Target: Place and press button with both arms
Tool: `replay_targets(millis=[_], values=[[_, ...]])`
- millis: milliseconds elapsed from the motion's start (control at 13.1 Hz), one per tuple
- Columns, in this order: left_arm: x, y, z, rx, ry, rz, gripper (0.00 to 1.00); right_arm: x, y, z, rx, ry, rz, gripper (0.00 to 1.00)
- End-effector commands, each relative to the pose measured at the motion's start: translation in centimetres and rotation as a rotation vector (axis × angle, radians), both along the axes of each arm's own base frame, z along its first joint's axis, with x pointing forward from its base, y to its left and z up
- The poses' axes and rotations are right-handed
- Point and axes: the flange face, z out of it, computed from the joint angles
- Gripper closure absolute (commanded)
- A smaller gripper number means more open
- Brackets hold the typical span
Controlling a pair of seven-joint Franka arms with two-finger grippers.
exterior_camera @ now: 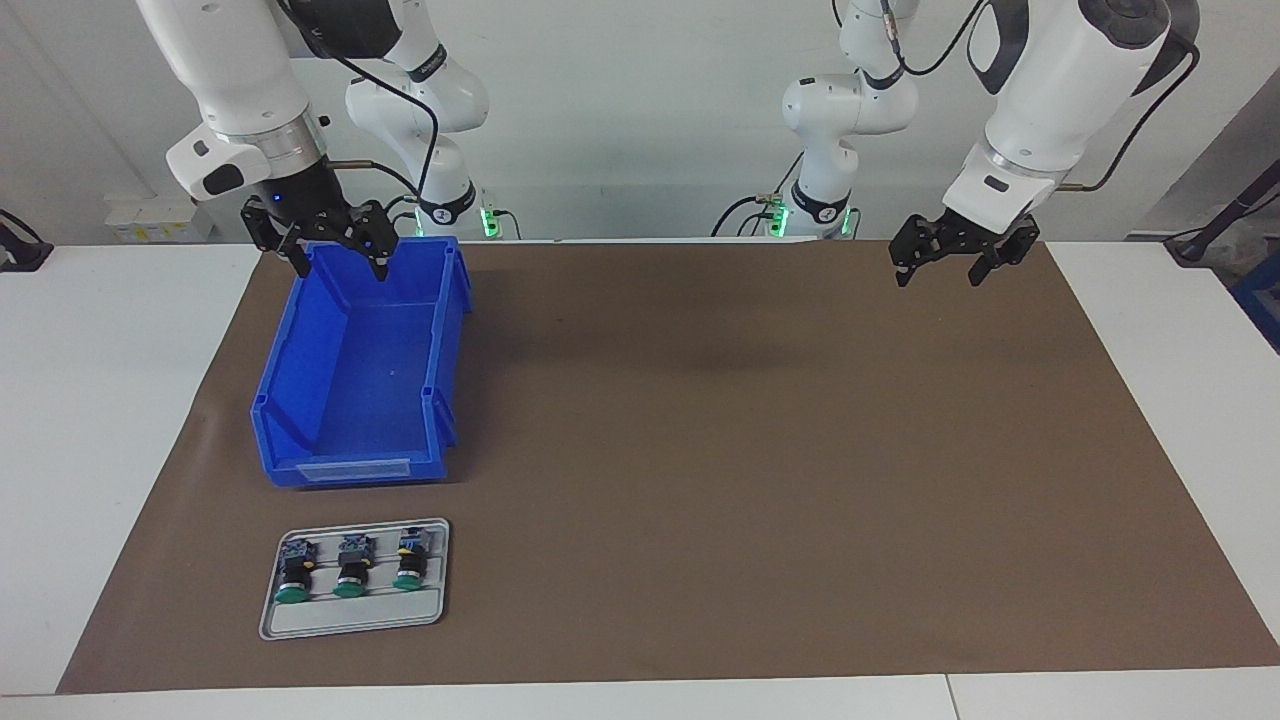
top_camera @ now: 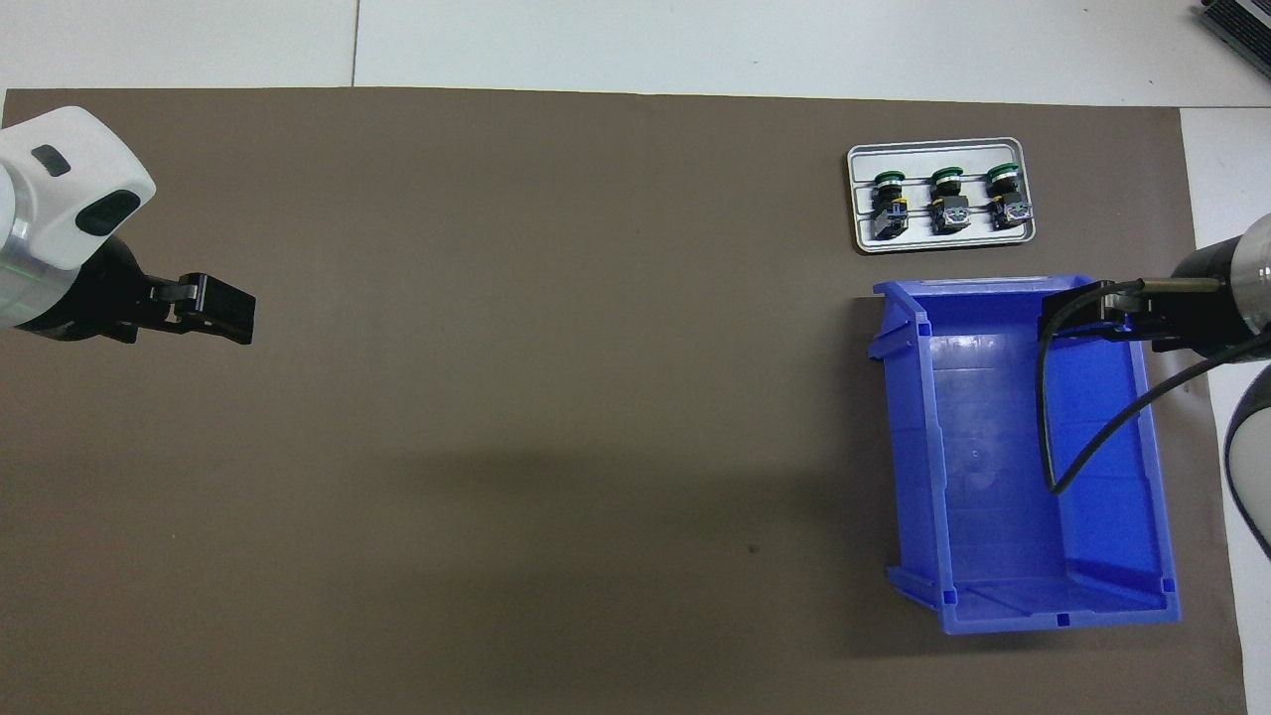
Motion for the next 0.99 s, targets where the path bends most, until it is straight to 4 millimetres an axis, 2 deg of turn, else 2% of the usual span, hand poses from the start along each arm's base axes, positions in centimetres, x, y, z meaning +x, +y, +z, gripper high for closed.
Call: replay_targets(millis=[0,229,533,762,914], values=[[-0.9,0.6,0.2,-0.009,0.002,-0.006,0.00,-0.7,-0.2,0.0,0.000,-0.015,0.014,0.00],[-1.0,0.5,0.2,-0.009,0.002,-0.006,0.00,-0.8,-1.1,0.0,0.015,0.002,0.008,0.00],[-1.0,0.5,0.2,-0.009,0.002,-0.008,0.00,-1.0,-0.9,-0.1,0.017,0.018,-0.001,0.00],[-0.9,0.6,0.2,-0.009,0.002,-0.006,0.00,0.1,-1.2,-0.1,0.019,-0.033,0.004,0.01],[-1.0,0.5,0.2,-0.009,0.002,-0.008,0.00,1.3,-1.5,-0.9,0.015,-0.056,-0.001,0.01]])
